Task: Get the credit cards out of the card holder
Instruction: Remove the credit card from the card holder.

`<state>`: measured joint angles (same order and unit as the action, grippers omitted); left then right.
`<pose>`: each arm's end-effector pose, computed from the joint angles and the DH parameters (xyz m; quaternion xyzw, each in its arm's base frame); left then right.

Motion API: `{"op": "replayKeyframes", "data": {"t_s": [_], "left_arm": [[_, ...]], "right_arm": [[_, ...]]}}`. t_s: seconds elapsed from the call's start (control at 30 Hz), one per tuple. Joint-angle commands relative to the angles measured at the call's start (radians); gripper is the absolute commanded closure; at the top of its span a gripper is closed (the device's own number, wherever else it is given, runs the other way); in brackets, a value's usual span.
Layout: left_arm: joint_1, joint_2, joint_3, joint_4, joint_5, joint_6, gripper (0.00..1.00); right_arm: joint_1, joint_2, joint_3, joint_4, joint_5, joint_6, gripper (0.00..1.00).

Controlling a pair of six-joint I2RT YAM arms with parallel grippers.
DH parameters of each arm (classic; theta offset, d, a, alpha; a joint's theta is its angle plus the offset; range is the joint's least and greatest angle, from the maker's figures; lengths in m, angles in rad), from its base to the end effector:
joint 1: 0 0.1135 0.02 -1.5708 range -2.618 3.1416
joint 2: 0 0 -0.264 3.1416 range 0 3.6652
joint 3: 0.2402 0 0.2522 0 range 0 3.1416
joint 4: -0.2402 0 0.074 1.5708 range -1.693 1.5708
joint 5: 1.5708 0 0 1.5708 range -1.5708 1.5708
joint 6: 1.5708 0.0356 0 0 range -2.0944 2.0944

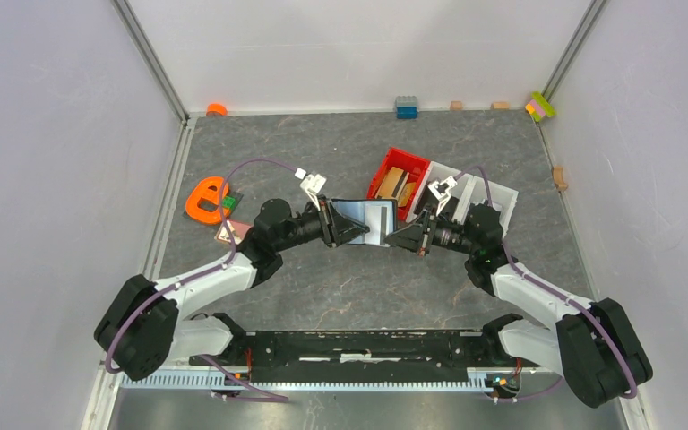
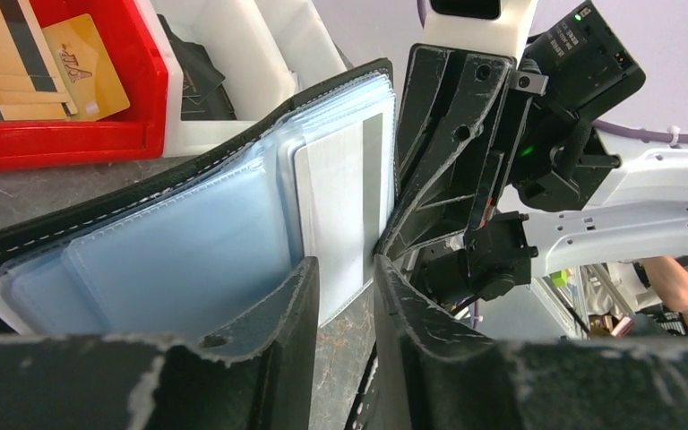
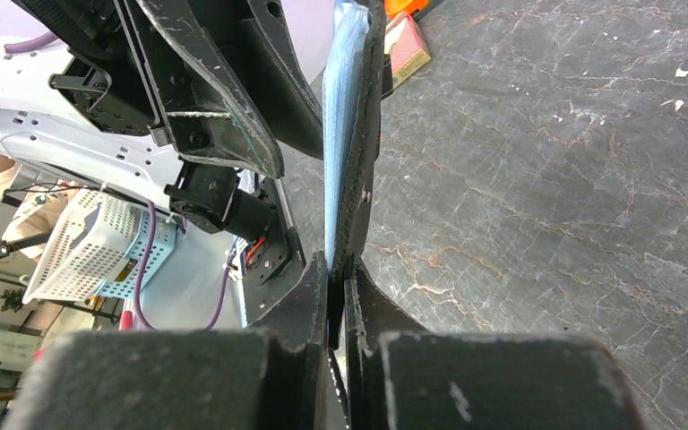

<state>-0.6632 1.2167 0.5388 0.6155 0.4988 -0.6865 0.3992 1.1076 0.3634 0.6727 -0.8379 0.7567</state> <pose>0.1959 -0.1747 0.2477 0.1608 0.7082 -0.5550 0.4057 0.1928 0.1101 0.2209 -0.1539 0.7073 0.5894 0.3587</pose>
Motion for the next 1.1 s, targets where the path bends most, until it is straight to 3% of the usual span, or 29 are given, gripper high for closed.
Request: {"op": "replayKeyframes", "data": {"t_s": [0.0, 0.17, 0.33, 0.5, 0.6, 0.77, 0.97, 1.07], "left_arm": [[0.002, -0.004, 0.043, -0.016, -0.009, 0.004, 0.63], [0.005, -0.005, 0.08, -0.179, -0.12, 0.052, 0.67], [0.007, 0.024, 0.046, 0.035, 0.039, -0.027, 0.67], [0.006, 0.042, 0.037, 0.113, 0.099, -0.058, 0.69], [0.007, 0.073, 0.048, 0.139, 0.132, -0.082, 0.8], [0.011, 0.108, 0.05, 0.199, 0.164, -0.13, 0.86], [0.027, 0.066, 0.058, 0.018, 0.044, -0.064, 0.56], [0.026, 0.097, 0.074, 0.028, 0.082, -0.08, 0.57]], "right_arm": [[0.004, -0.022, 0.017, 0.073, -0.019, 0.004, 0.99], [0.004, -0.028, 0.011, 0.081, -0.014, 0.007, 0.99], [0.004, -0.02, 0.013, 0.086, -0.019, 0.01, 0.99], [0.006, -0.008, 0.01, 0.113, -0.032, 0.028, 0.99], [0.006, -0.007, 0.008, 0.119, -0.032, 0.032, 0.99], [0.006, -0.013, 0.006, 0.122, -0.029, 0.033, 0.99], [0.006, -0.02, 0.005, 0.123, -0.027, 0.03, 0.99], [0.005, -0.017, 0.005, 0.123, -0.029, 0.032, 0.99]]}}
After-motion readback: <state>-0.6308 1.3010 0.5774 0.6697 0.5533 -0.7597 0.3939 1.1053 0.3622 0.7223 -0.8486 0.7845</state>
